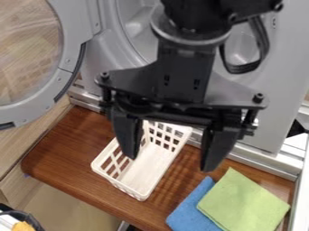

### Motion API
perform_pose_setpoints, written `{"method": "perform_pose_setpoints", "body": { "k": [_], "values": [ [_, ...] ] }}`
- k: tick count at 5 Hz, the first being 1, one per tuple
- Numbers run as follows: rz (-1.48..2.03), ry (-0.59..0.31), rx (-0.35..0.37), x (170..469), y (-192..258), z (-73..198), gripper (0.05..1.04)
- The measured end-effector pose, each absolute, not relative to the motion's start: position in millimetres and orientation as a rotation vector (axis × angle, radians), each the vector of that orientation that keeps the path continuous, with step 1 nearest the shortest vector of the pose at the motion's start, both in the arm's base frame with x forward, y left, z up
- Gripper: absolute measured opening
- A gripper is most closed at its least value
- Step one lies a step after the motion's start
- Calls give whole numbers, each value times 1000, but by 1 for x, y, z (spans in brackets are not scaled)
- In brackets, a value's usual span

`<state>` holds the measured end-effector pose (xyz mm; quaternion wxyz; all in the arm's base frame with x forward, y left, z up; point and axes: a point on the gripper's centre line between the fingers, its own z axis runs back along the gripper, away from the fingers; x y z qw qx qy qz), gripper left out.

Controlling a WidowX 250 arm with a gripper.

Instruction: Take the green cloth and put it in the white basket

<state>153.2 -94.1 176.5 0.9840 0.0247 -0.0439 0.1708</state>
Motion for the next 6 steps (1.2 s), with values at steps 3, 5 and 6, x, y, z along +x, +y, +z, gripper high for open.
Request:
{"method": "perform_pose_setpoints", "body": {
  "k": [3,5,6],
  "values": [
    [295,-140,48,185,-108,153,1001],
    [270,-199,23,249,-113,83,1001],
    [179,-198,12,265,-121,45,1001]
  ]
}}
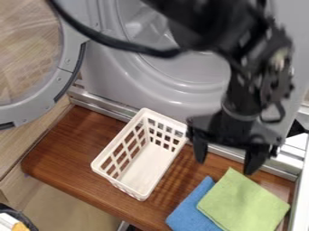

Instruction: Take the green cloth and put it in the white basket

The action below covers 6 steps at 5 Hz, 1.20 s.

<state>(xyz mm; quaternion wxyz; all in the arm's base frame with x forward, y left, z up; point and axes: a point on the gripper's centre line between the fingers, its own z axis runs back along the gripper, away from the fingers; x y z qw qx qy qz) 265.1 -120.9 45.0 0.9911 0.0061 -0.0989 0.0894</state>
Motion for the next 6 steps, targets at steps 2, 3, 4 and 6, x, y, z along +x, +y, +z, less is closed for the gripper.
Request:
{"method": "perform_pose_setpoints", "body": {
  "k": [2,3,4,6],
  "values": [
    [50,-163,-81,285,-133,-9,1001],
    [6,-180,-76,299,-138,-20,1001],
    [-45,-160,-60,309,-146,-31,1001],
    [-102,-77,-76,309,-157,-62,1001]
  ]
}}
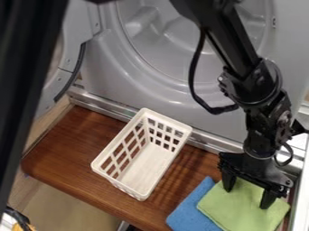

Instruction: Take the green cloth and put it in the white basket

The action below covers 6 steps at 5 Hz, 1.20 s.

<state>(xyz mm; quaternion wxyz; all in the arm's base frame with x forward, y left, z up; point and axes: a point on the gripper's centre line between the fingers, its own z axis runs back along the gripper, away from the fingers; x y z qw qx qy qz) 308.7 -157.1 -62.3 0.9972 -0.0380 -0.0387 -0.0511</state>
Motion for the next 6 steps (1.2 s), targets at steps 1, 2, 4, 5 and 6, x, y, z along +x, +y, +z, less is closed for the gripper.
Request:
{"method": "perform_pose_setpoints", "body": {
  "k": [1,2,4,5,6],
  "values": [
    [-117,-61,-78,307,-158,-68,964],
    [-124,-69,-80,307,-158,-69,682],
    [-123,-91,-80,308,-157,-60,154],
    [-134,-122,-67,312,-159,-38,66],
    [-135,-154,-68,313,-164,-11,56]
  ]
}}
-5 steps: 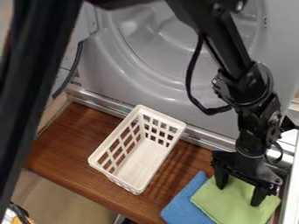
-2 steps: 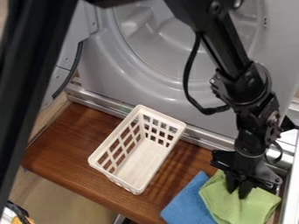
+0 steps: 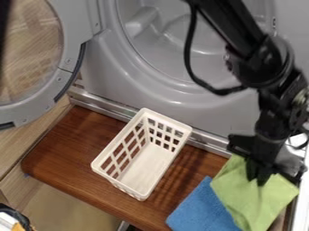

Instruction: Take the green cloth and put it in the white basket

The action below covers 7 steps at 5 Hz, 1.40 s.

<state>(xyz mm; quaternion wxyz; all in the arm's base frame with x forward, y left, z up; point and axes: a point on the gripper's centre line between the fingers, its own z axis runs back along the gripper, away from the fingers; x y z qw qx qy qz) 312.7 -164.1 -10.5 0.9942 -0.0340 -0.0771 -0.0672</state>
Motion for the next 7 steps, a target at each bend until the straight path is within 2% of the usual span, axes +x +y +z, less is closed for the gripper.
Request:
{"method": "perform_pose_setpoints", "body": {
  "k": [2,3,4,5,7],
  "values": [
    [-51,-108,-25,302,-159,26,55],
    [26,-35,39,287,-144,44,55],
    [114,-40,71,276,-120,74,55],
    [169,-58,86,270,-94,93,55],
    [232,-55,134,276,-42,85,55]
  ]
}}
